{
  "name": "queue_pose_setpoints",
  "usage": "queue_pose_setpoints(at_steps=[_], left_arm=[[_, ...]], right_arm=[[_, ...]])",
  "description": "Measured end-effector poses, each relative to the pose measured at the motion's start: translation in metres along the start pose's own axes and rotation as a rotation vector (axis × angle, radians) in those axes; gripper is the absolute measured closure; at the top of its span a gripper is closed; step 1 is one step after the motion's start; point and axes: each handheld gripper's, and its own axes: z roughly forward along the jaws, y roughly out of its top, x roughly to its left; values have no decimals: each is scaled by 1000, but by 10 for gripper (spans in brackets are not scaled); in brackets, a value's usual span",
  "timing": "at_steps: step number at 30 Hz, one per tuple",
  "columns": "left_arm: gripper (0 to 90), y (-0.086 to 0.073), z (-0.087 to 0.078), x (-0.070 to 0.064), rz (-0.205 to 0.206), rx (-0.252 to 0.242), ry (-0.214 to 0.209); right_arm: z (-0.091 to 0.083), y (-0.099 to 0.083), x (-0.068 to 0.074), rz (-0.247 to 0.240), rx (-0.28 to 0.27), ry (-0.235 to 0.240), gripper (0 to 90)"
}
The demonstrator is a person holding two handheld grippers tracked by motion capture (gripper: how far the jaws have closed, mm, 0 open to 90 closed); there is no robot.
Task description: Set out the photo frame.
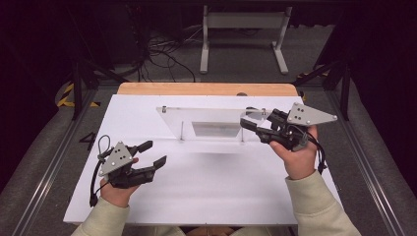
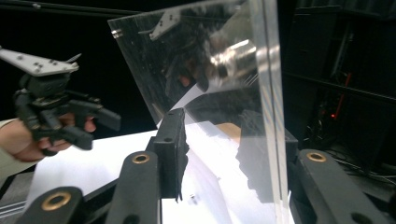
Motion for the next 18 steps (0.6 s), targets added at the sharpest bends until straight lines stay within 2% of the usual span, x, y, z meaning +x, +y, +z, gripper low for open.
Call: queue_pose_setpoints(at_steps=[8, 18], left_arm=[[288, -11, -4, 8, -27, 25, 19], [276, -14, -3, 12, -43, 40, 21]], right_arm=[[8, 1, -15, 6, 28, -50, 567], [17, -5, -32, 25, 48, -116, 546]])
